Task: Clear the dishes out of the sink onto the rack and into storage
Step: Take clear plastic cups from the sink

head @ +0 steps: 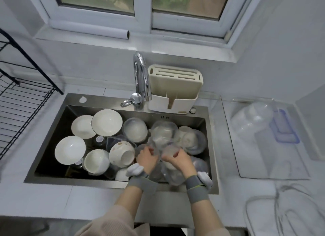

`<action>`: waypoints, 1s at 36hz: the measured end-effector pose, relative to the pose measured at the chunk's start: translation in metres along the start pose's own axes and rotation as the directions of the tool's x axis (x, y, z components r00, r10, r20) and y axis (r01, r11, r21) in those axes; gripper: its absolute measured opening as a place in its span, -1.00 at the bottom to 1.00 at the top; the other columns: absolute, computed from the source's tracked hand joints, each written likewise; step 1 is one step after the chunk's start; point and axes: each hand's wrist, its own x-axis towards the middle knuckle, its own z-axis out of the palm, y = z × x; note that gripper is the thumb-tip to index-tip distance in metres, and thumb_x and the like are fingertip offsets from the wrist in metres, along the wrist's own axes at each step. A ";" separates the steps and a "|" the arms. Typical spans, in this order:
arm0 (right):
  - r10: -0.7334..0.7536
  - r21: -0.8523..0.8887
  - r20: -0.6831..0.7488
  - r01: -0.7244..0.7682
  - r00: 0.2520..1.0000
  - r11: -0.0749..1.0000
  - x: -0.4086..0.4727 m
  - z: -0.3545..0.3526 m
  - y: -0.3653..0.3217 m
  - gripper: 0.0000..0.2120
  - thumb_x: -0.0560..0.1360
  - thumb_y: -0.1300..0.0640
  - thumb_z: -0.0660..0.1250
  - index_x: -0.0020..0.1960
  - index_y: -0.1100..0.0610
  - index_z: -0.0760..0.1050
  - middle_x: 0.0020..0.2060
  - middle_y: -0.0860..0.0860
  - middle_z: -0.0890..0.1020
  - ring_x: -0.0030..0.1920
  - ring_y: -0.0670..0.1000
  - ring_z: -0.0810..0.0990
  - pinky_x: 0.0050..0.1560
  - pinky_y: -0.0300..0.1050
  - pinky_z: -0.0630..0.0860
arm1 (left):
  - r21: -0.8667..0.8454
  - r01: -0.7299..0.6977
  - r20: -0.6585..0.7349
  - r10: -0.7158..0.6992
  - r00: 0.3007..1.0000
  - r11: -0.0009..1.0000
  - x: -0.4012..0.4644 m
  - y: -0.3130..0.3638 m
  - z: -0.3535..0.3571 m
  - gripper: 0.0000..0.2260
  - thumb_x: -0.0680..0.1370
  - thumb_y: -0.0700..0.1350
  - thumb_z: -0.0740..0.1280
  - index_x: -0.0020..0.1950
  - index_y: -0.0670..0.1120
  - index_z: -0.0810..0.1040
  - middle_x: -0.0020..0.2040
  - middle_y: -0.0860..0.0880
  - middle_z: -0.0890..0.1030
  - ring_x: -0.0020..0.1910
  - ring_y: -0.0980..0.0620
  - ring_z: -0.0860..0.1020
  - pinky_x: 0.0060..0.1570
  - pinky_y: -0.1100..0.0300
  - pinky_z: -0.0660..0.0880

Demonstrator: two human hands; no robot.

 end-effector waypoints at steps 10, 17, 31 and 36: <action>-0.085 0.172 -0.269 0.135 0.959 0.976 -0.010 0.001 -0.021 -0.88 0.42 0.22 0.40 -0.24 0.08 0.49 -0.28 0.04 0.58 -0.14 0.08 0.58 -0.13 -0.10 0.48 | -0.201 0.046 0.222 -0.001 0.975 0.979 0.005 0.007 -0.006 -0.69 0.61 0.06 0.24 0.15 -0.16 0.54 0.11 -0.21 0.60 0.13 -0.17 0.55 0.10 0.12 0.44; -0.440 0.076 -0.312 0.484 0.842 0.872 -0.020 0.008 -0.058 -0.91 0.48 0.25 0.35 -0.03 0.14 0.57 -0.09 0.04 0.67 -0.02 0.02 0.62 0.07 -0.02 0.54 | -0.678 0.255 0.404 0.060 0.913 0.689 -0.007 0.035 -0.040 -0.54 0.50 0.35 0.18 0.00 -0.02 0.58 -0.19 -0.02 0.59 -0.25 0.10 0.57 -0.30 0.19 0.53; -0.286 0.275 -0.421 0.422 0.861 0.864 -0.005 0.064 -0.058 -0.74 0.49 0.21 0.38 0.18 0.16 0.52 0.11 0.06 0.55 0.17 0.03 0.50 0.20 -0.17 0.42 | -0.876 0.190 0.115 -0.189 0.975 0.443 0.028 -0.042 -0.103 -0.88 0.62 0.00 0.24 0.09 0.01 0.50 0.08 -0.05 0.56 0.11 -0.03 0.49 -0.11 0.06 0.53; -0.121 0.083 -0.433 0.174 0.893 0.981 0.018 0.067 -0.042 -0.45 0.48 0.02 0.42 0.39 0.13 0.33 0.34 0.10 0.39 0.37 0.11 0.33 0.34 -0.07 0.28 | -0.880 0.164 0.083 -0.196 0.977 0.445 0.036 -0.064 -0.111 -0.89 0.61 -0.05 0.26 -0.02 -0.03 0.55 0.06 -0.08 0.57 0.11 -0.04 0.52 -0.05 0.10 0.48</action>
